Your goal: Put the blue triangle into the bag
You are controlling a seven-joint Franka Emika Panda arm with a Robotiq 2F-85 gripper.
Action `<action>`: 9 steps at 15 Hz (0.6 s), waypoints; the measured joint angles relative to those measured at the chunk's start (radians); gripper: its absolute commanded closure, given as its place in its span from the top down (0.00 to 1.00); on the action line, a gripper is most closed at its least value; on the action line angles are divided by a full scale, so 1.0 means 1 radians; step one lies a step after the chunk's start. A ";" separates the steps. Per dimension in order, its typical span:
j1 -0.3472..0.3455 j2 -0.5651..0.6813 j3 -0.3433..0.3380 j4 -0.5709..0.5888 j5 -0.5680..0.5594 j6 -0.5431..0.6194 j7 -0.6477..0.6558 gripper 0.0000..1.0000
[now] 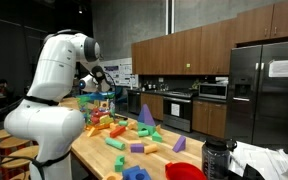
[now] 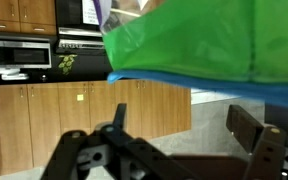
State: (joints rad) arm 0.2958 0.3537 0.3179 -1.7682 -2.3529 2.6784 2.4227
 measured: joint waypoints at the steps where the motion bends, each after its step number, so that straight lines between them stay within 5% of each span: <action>1: 0.001 0.000 0.001 -0.001 0.001 -0.030 0.017 1.00; 9: 0.007 -0.008 0.019 -0.051 0.115 -0.379 0.119 1.00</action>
State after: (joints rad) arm 0.3027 0.3458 0.3365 -1.8192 -2.2377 2.2998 2.5417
